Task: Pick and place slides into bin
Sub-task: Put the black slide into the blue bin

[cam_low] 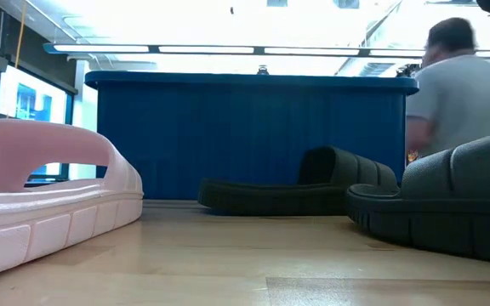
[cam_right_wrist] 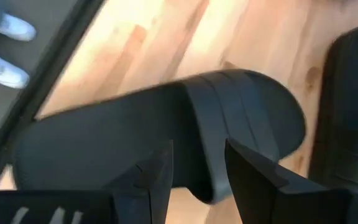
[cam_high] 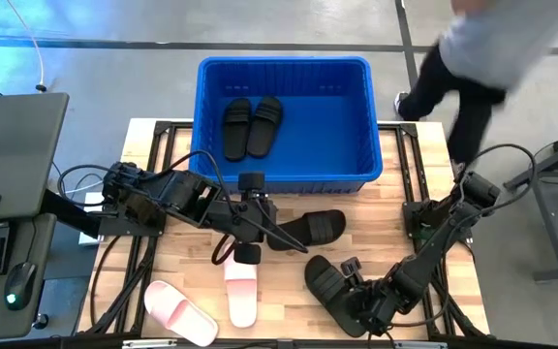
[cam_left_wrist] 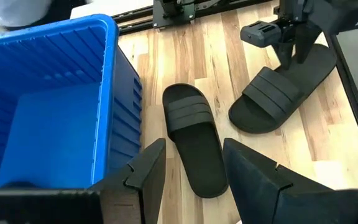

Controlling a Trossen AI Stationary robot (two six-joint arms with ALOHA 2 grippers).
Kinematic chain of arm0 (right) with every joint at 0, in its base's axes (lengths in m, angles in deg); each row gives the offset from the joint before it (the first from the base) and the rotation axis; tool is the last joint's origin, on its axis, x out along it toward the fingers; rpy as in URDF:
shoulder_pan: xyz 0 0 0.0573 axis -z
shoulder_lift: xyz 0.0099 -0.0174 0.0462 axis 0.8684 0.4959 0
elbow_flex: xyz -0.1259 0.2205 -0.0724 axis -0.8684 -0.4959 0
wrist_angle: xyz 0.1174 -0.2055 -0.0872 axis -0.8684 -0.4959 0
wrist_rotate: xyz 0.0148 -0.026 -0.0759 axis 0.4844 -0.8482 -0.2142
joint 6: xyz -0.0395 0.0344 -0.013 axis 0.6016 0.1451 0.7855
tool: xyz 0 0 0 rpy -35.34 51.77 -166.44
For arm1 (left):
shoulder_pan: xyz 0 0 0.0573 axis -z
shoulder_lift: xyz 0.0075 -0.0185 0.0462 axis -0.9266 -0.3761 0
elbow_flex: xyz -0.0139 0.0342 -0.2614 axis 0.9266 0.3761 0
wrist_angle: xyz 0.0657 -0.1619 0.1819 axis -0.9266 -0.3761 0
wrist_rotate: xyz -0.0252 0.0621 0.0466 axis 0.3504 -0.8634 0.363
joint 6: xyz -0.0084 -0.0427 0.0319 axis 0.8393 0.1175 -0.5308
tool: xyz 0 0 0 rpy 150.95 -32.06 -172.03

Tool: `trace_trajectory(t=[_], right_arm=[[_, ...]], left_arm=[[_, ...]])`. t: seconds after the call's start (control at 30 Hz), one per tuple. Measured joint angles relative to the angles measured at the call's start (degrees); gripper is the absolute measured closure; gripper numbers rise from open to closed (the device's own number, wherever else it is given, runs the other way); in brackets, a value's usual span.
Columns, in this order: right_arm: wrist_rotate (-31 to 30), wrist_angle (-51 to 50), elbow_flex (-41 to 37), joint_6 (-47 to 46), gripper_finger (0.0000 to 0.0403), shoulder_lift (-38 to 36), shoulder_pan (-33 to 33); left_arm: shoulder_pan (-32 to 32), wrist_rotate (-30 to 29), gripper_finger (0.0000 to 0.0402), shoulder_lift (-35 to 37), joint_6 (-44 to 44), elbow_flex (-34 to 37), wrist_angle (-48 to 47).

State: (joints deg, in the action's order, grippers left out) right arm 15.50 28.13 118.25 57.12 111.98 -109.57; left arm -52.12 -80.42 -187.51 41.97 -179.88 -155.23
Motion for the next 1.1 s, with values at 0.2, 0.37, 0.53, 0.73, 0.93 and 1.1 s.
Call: trace_trajectory(t=[0.2, 0.37, 0.53, 0.73, 0.93, 1.1], right_arm=[[-1.2, -0.3, 0.0, 1.3, 0.0260, 0.3, 1.1], [-0.5, -0.7, 0.0, 3.8, 0.0236, 3.2, 2.2], [-1.6, -0.7, 0.0, 5.0, 0.0211, 6.3, 3.2], [-6.9, -0.6, 0.0, 5.8, 0.0213, 7.7, 4.4], [-6.6, -0.5, 0.0, 3.5, 0.0270, 8.1, 6.2], [-6.0, 0.0, 0.0, 2.9, 0.0363, 8.1, 6.5]], left_arm=[[0.0, -3.2, 0.0252, 0.0, 1.8, 0.0, 0.0], [0.0, -3.4, 0.0252, 0.0, 2.9, 0.0, 0.0], [0.0, -3.4, 0.0252, 0.0, 2.9, 0.0, 0.0], [0.0, -3.7, 0.0252, 0.0, 2.9, 0.0, 0.0], [0.0, -4.3, 0.0252, 0.0, 2.9, 0.0, 0.0], [0.0, -4.3, 0.0252, 0.0, 2.9, 0.0, 0.0]])
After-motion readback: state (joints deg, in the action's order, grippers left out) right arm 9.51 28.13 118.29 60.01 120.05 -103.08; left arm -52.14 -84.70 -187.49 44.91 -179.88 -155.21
